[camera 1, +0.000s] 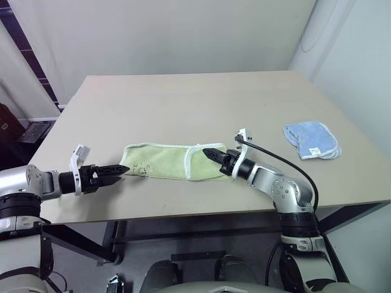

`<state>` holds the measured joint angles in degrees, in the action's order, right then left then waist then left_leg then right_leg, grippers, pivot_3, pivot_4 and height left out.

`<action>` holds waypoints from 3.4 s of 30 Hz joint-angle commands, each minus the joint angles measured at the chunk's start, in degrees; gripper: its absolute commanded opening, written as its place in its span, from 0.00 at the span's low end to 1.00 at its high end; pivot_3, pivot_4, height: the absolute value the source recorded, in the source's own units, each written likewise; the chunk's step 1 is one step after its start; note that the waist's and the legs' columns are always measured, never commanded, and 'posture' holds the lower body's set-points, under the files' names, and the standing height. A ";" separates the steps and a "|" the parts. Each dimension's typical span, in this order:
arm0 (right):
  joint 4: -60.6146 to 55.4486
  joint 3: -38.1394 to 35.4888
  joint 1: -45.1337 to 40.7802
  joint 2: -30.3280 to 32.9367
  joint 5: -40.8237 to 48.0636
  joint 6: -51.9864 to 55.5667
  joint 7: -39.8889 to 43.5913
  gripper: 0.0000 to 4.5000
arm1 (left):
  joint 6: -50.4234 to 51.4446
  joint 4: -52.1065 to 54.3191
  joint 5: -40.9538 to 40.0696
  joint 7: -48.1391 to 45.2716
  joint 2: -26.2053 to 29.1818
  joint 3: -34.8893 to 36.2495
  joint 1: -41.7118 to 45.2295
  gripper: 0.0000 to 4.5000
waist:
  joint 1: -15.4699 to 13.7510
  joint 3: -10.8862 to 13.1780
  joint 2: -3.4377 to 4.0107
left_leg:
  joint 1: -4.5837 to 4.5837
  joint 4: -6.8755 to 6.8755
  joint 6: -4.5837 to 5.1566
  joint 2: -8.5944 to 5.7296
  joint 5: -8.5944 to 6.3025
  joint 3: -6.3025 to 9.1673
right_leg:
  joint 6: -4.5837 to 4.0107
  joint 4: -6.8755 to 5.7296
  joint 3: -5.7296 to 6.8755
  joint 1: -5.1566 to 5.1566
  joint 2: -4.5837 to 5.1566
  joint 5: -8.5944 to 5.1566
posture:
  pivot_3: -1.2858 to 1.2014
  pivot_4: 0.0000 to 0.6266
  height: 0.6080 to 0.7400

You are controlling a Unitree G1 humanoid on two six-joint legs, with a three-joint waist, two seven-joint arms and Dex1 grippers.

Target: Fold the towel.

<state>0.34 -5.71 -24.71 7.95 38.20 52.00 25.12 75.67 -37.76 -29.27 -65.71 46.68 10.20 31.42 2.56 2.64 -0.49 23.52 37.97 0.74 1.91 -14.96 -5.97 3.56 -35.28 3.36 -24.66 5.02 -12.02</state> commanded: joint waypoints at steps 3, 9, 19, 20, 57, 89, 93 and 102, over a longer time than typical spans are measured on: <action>-1.09 -1.64 -0.88 -0.50 1.13 0.07 -1.28 0.00 | 1.51 -5.91 -0.94 3.46 -0.94 2.88 3.06 0.99 | 0.00 -0.01 -0.01 | 0.02 0.00 0.00 -0.01 0.00 -0.01 | 0.00 0.02 -0.01 -0.01 0.01 0.00 | 0.52 0.00 1.00; -0.68 -2.96 -0.87 -0.37 0.80 -0.98 -2.96 0.00 | -0.82 -15.26 -2.64 10.68 -4.73 10.81 9.19 0.99 | -0.20 -0.01 -0.02 | 0.00 0.00 -0.02 -0.05 0.00 0.00 | -0.05 0.02 0.02 -0.20 0.20 0.04 | 0.52 0.00 1.00; -0.90 -3.76 -0.80 -0.03 0.34 -1.18 -4.31 0.00 | -4.55 -23.08 -2.63 14.34 -6.43 15.17 13.03 0.99 | -0.06 -0.01 -0.01 | 0.02 -0.10 -0.04 -0.05 0.01 -0.02 | -0.06 0.01 0.02 -0.29 0.24 0.06 | 0.52 0.00 1.00; -0.89 -3.72 -0.78 -0.03 0.27 -1.21 -4.43 0.00 | -4.37 -23.14 -2.75 14.00 -6.56 15.15 13.13 0.99 | -0.05 -0.01 -0.01 | 0.01 -0.10 -0.05 -0.06 0.01 -0.03 | -0.06 0.01 0.02 -0.30 0.26 0.06 | 0.52 0.00 1.00; -13.96 -6.82 6.43 2.96 5.17 -1.65 -2.74 0.00 | -7.80 -4.49 -4.00 4.76 -14.03 4.71 19.49 0.01 | -0.27 -0.01 -0.07 | 0.08 -0.53 0.00 -0.12 0.21 -0.19 | 0.08 0.11 0.11 -0.23 0.05 0.09 | 0.52 0.00 1.00; -14.73 -12.83 9.64 2.68 6.47 -6.02 -17.64 0.00 | -10.26 8.33 -3.65 -0.50 -31.44 -13.07 19.53 0.65 | -0.08 0.03 -0.03 | 0.00 -0.22 0.07 -0.05 0.22 -0.05 | 0.00 0.15 0.02 -0.02 -0.15 0.00 | 0.52 0.00 1.00; -14.92 -13.28 8.79 3.89 6.81 -6.99 -16.04 0.00 | -11.30 15.34 -6.47 -3.53 -27.26 -11.57 18.00 0.97 | -0.04 0.04 -0.01 | 0.00 -0.21 0.07 -0.04 0.22 -0.03 | 0.00 0.13 0.02 -0.02 -0.16 0.00 | 0.52 0.00 1.00; -17.87 -6.44 1.21 11.38 5.01 -7.47 -7.05 0.00 | -37.26 4.81 3.60 1.32 -23.15 -9.43 19.15 0.82 | -0.15 0.08 0.07 | -0.04 -0.03 0.07 -0.03 0.22 0.00 | -0.02 0.10 0.04 0.09 -0.16 0.00 | 0.52 0.00 1.00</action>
<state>-15.19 -13.37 -21.00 18.71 43.37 45.38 16.38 43.10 -32.29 -27.60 -63.54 22.78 1.05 49.46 2.41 2.72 -0.42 23.48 37.95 0.81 1.87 -14.74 -5.98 3.54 -35.19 3.40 -24.58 4.85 -12.02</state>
